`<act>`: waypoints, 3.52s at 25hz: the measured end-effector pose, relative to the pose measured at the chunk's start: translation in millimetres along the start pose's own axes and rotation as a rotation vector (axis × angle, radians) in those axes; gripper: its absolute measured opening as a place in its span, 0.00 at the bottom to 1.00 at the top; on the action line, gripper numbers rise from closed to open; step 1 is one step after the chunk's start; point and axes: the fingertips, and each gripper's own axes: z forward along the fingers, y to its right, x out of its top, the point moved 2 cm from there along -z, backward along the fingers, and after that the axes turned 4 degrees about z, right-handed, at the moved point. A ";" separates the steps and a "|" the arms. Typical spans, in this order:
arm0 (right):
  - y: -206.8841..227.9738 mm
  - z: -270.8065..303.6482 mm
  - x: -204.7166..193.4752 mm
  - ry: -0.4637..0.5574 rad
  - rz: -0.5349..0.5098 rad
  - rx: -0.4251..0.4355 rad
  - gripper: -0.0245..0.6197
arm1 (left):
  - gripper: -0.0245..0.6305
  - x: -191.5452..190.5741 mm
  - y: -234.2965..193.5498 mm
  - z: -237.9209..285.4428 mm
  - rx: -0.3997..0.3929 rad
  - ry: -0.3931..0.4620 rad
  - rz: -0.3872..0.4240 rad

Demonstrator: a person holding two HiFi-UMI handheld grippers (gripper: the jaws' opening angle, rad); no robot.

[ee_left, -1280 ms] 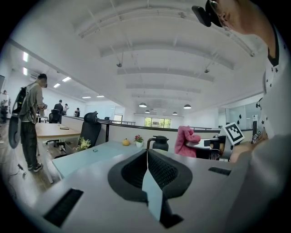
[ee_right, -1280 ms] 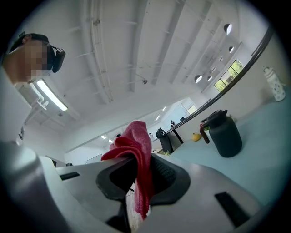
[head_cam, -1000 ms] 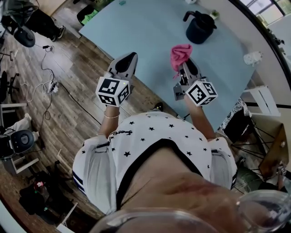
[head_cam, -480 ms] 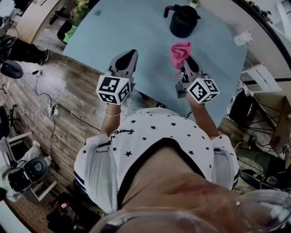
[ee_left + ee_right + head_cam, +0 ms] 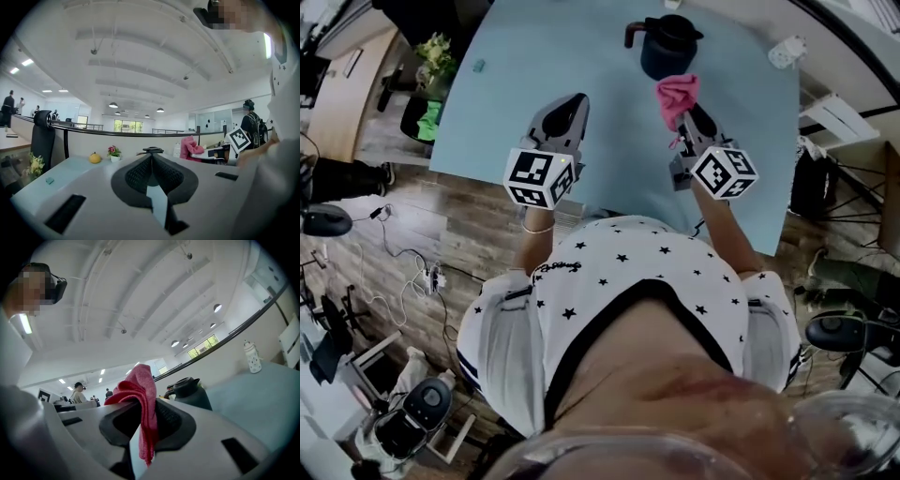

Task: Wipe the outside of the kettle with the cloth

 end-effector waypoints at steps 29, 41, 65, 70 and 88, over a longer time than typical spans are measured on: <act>70.8 131.8 -26.7 0.104 0.173 -0.520 0.14 | 0.08 -18.4 -104.4 -1.0 -0.157 0.005 -0.054; 92.4 142.7 -44.1 0.105 0.242 -0.584 0.14 | 0.08 -22.3 -124.4 15.3 -0.165 -0.010 -0.049; 124.9 143.4 -109.8 -0.007 0.323 -0.687 0.14 | 0.08 -44.8 -140.0 35.5 -0.153 -0.066 -0.087; 133.5 143.4 -122.8 -0.031 0.361 -0.708 0.14 | 0.08 -46.3 -141.3 37.5 -0.147 -0.069 -0.088; 143.5 148.7 -147.2 -0.094 0.348 -0.737 0.14 | 0.08 -50.1 -144.1 37.7 -0.148 -0.079 -0.088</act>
